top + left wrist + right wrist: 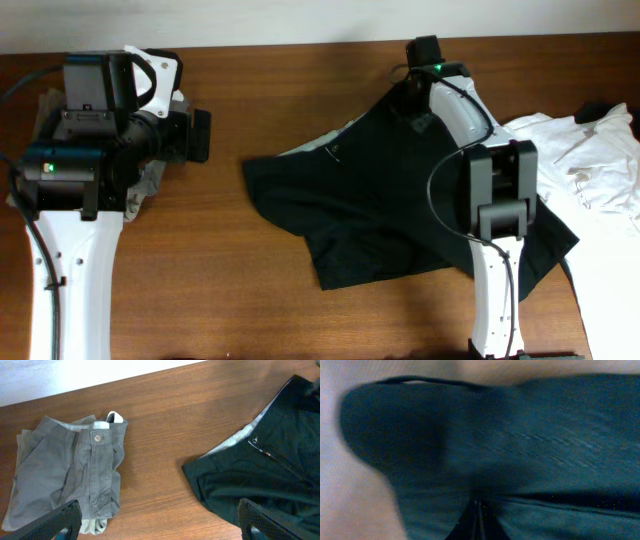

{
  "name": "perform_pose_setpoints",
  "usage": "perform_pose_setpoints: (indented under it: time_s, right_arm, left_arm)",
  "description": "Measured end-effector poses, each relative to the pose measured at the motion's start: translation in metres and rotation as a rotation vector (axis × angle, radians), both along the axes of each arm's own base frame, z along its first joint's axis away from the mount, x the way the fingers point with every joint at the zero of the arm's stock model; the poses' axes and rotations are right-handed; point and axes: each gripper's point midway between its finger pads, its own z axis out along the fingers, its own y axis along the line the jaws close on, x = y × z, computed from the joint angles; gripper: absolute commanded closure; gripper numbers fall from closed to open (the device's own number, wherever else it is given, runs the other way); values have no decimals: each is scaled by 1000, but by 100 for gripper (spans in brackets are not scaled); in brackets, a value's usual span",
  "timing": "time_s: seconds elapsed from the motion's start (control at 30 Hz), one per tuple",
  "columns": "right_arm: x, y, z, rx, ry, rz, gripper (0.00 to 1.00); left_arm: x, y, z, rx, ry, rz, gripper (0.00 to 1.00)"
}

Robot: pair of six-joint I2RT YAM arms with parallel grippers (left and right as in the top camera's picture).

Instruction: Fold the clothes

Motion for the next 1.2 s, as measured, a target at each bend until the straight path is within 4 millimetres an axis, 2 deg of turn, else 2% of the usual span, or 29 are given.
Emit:
perform_pose_setpoints:
  time_s: [0.03,0.1,0.17,0.2,0.23,0.3,0.33,0.4,0.43,0.5,0.53,0.57,0.63,0.7,0.73,0.77,0.8,0.83,0.9,0.93,1.0,1.07,1.1,1.13,1.2]
  right_arm:
    - [11,16,1,48,-41,10,96]
    - [28,65,0,120,-134,79,96]
    - [31,127,3,154,-236,215,96]
    - [22,173,3,169,-280,322,96]
    - [3,219,4,188,-305,444,96]
    - [-45,296,5,220,-319,670,96]
    - [-76,326,6,222,-299,790,91]
    - [-118,357,12,211,-269,955,88]
    - [-129,352,18,155,-235,1021,88]
    - [-118,328,41,49,-222,1024,78]
    - [-101,290,69,-48,-210,982,75]
    - [-91,268,89,-90,-212,949,72]
    - [-64,197,150,-169,-242,837,63]
    - [-55,104,215,-228,-254,678,57]
    - [-59,74,232,-240,-246,630,57]
    - [-66,46,245,-246,-225,584,57]
    - [-71,27,252,-241,-212,552,57]
    - [-83,7,252,-227,-159,525,55]
    - [-83,-12,254,-206,-155,519,53]
    - [-84,-16,257,-201,-163,521,51]
    - [-94,-13,283,-198,-222,532,51]
    - [-117,-7,330,-215,-333,549,50]
    - [-130,-3,352,-223,-384,556,48]
    - [-154,2,381,-235,-453,568,47]
    - [-191,12,415,-241,-537,600,46]
  left_arm:
    - [0,0,0,0,2,0,1]
    - [-1,0,-1,0,4,0,1]
    - [-1,0,-1,0,6,0,1]
    - [-1,0,-1,0,6,0,1]
    - [-1,0,-1,0,6,0,1]
    - [-2,0,-2,0,12,0,1]
    - [-2,0,-2,1,13,0,1]
    - [-4,0,-3,1,20,0,1]
    - [-4,0,-4,1,25,0,1]
    - [-5,0,-5,2,28,0,1]
    - [-5,0,-5,2,29,-1,1]
    - [-5,0,-5,2,30,-1,1]
    - [-5,0,-7,1,35,-1,1]
    - [1,-4,-17,-13,66,-15,1]
    - [5,-6,-26,-21,97,-23,1]
    - [11,-10,-41,-32,143,-33,8]
    - [17,-12,-58,-41,190,-40,16]
    - [23,-15,-77,-51,243,-44,19]
    - [40,-23,-134,-72,393,-66,34]
    - [44,-26,-158,-75,454,-70,36]
    - [49,-31,-207,-80,574,-77,40]
    - [51,-34,-235,-83,633,-79,38]
    - [51,-34,-244,-83,654,-78,32]
    - [50,-34,-248,-83,665,-77,27]
    - [50,-34,-250,-84,670,-75,21]
